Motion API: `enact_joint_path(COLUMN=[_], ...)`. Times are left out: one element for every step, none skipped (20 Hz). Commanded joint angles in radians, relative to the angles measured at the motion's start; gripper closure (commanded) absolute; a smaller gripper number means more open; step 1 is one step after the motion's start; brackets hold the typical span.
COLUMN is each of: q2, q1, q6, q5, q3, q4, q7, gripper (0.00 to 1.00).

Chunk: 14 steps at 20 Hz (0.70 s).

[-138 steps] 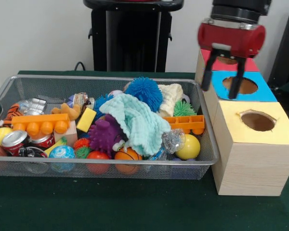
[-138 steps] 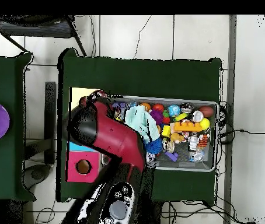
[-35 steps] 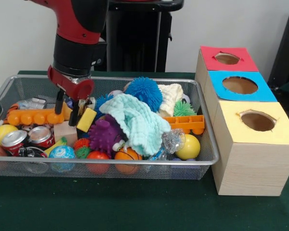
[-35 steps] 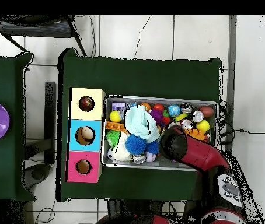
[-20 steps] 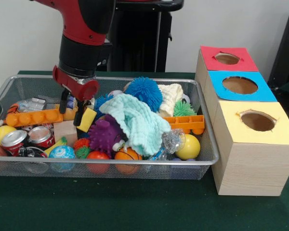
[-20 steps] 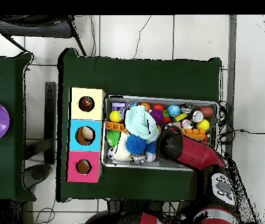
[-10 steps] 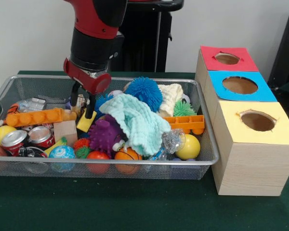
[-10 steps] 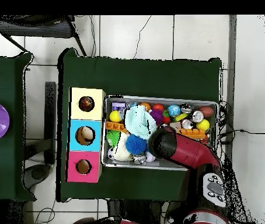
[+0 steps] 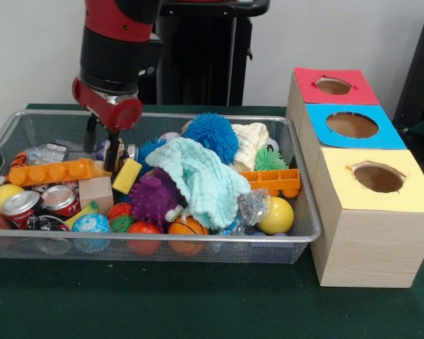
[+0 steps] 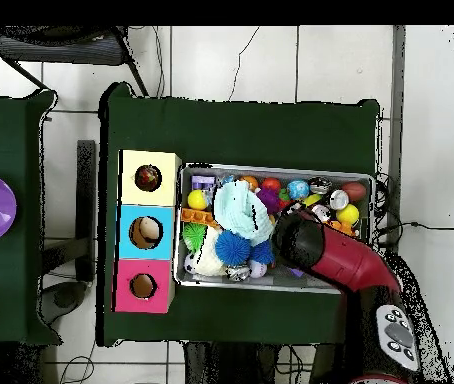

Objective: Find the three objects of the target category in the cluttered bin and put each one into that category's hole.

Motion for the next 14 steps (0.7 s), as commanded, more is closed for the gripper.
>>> enact_joint_path(q2=[0.044, 0.057, 0.071, 0.083, 0.101, 0.113, 0.124, 0.136, 0.148, 0.151, 0.154, 0.162, 0.168, 0.166], q1=[-0.081, -0.097, -0.114, -0.13, -0.138, -0.144, -0.149, -0.154, -0.159, -0.163, -0.166, -0.168, -0.173, -0.175], q6=[-0.008, -0.017, -0.027, -0.042, -0.066, -0.079, -0.093, -0.106, -0.119, -0.127, -0.135, -0.143, -0.148, -0.149], q5=[0.026, 0.021, 0.017, 0.01, 0.001, -0.003, -0.006, -0.009, -0.012, -0.015, -0.019, -0.021, -0.024, -0.025], q3=[0.151, 0.165, 0.18, 0.195, 0.204, 0.21, 0.216, 0.223, 0.229, 0.232, 0.234, 0.235, 0.239, 0.242], q4=[-0.058, -0.066, -0.074, -0.08, -0.09, -0.093, -0.096, -0.099, -0.102, -0.1, -0.097, -0.096, -0.095, -0.09], q7=[0.062, 0.056, 0.05, 0.044, 0.044, 0.048, 0.052, 0.056, 0.06, 0.063, 0.066, 0.069, 0.069, 0.069], gripper=[0.0, 0.0, 0.0, 0.0, 0.0, 0.0, 0.0, 0.0, 0.0, 0.0, 0.0, 0.0, 0.0, 0.0])
